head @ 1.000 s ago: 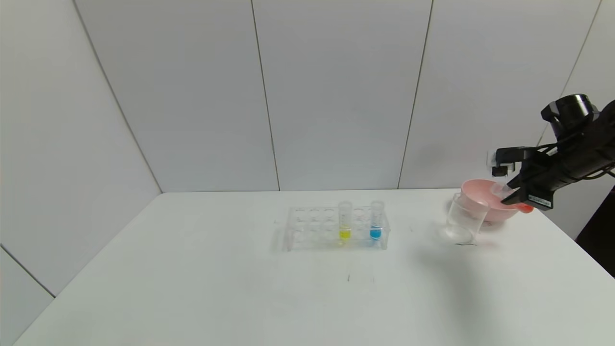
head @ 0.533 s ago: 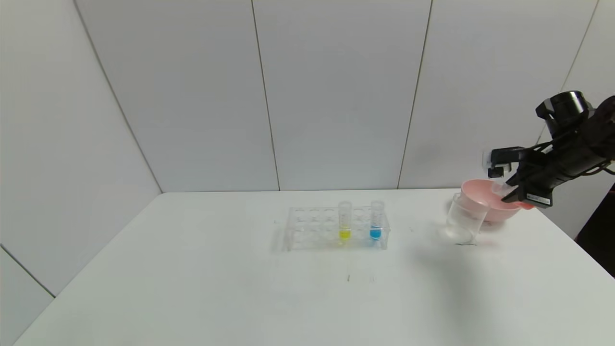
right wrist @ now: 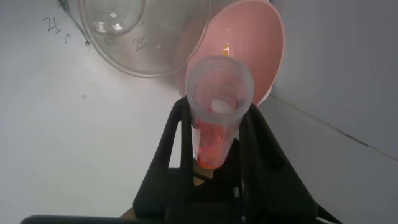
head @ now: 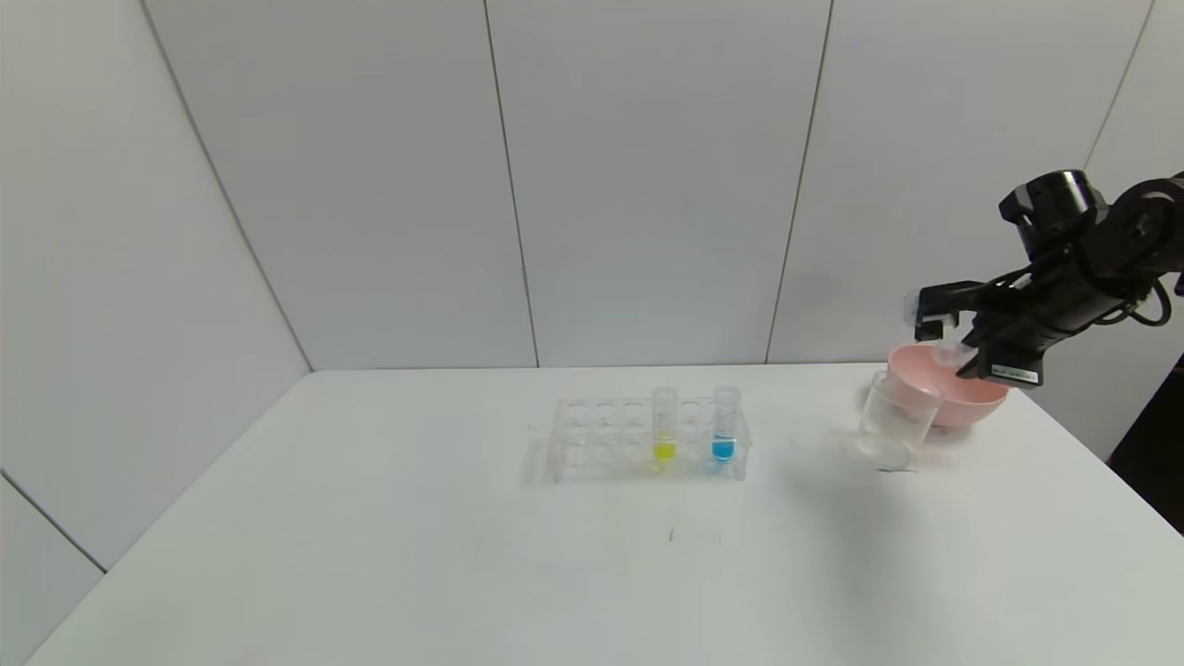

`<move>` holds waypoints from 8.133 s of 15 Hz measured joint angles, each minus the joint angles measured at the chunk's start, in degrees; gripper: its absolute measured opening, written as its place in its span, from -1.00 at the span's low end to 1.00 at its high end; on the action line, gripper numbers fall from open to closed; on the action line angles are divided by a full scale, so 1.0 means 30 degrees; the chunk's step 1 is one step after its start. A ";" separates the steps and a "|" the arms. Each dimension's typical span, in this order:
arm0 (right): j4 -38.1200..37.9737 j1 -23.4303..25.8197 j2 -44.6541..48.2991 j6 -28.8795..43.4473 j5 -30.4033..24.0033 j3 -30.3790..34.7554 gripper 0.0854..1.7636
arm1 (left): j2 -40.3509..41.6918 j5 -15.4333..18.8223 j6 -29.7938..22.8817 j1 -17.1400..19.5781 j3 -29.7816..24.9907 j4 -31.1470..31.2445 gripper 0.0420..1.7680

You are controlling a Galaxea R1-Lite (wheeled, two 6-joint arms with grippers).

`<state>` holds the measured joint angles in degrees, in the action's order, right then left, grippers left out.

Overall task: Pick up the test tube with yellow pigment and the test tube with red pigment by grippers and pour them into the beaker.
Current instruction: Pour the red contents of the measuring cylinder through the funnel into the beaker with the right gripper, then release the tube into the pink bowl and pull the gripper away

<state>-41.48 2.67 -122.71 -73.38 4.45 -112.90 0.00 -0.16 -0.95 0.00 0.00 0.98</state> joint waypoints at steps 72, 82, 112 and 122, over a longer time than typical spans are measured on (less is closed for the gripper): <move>0.4645 0.1690 0.3243 1.0427 -0.4547 0.5335 -0.51 | 0.0000 0.0000 0.0000 0.0000 0.0000 0.0000 0.94; 1.9216 0.2873 0.6311 2.0964 -0.4905 1.4482 -0.51 | 0.0000 0.0008 0.0000 0.0000 0.0000 0.0000 0.94; 2.4426 0.2572 -0.0650 2.5495 -0.2113 1.1605 -0.51 | 0.0000 0.0008 0.0008 0.0000 0.0000 0.0008 0.94; 2.4202 0.2593 -0.0654 2.5478 -0.2202 1.1496 0.33 | 0.0000 0.0000 0.0000 0.0000 0.0000 0.0000 0.94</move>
<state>31.12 10.45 -124.67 3.06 -2.16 -78.41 0.00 -0.16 -0.95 0.00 0.00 0.98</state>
